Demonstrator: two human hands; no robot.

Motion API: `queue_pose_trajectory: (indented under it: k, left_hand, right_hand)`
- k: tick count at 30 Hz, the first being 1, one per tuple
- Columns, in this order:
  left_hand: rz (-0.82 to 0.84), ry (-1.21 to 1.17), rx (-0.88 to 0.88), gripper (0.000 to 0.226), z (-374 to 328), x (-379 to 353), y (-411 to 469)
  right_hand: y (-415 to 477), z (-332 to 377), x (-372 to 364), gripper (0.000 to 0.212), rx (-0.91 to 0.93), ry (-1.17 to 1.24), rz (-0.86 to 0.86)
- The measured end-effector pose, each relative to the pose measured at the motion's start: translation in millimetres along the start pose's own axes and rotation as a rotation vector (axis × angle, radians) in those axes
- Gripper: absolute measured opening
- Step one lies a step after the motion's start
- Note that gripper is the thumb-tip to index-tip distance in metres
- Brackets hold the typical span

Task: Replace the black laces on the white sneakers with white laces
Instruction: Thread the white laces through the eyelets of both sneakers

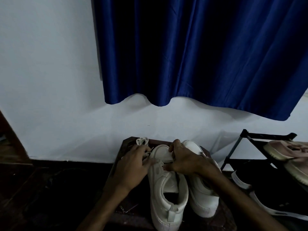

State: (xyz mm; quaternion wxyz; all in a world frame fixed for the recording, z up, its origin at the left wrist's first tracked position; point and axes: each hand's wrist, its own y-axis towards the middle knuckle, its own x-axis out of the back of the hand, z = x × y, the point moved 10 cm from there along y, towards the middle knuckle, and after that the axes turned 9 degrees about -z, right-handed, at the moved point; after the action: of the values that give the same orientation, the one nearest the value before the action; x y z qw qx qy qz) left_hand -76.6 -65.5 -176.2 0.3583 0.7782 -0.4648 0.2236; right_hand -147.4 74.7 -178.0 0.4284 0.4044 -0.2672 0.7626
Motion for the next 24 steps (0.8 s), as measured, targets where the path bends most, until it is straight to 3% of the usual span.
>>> queue_pose_trajectory:
  k: [3,5,8,11,16,24]
  left_hand:
    - [0.003,0.02,-0.009,0.011,-10.1,-8.9,3.1]
    - [-0.011,0.027,0.013,0.007,-11.1,-9.4,4.4]
    - [-0.035,0.02,0.028,0.009,-7.7,-9.3,4.1]
    - [-0.003,-0.017,0.061,0.013,-4.4,-14.3,3.3]
    - [0.036,-0.033,0.093,0.008,-6.8,-17.2,6.3]
    - [0.172,-0.125,0.261,0.016,7.0,-34.2,3.1]
  right_hand:
    - [-0.2,-2.7,8.4,0.054,-0.061,0.1,0.078]
    - [8.0,-5.4,23.3,0.036,-0.064,0.118,0.036]
    - [16.1,1.2,40.3,0.011,0.076,-0.107,0.009]
    - [11.4,-2.3,33.3,0.016,0.117,-0.148,0.106]
    - [17.1,-3.5,32.6,0.01,0.155,-0.134,0.017]
    - [14.9,-4.8,25.4,0.006,0.181,-0.325,-0.008]
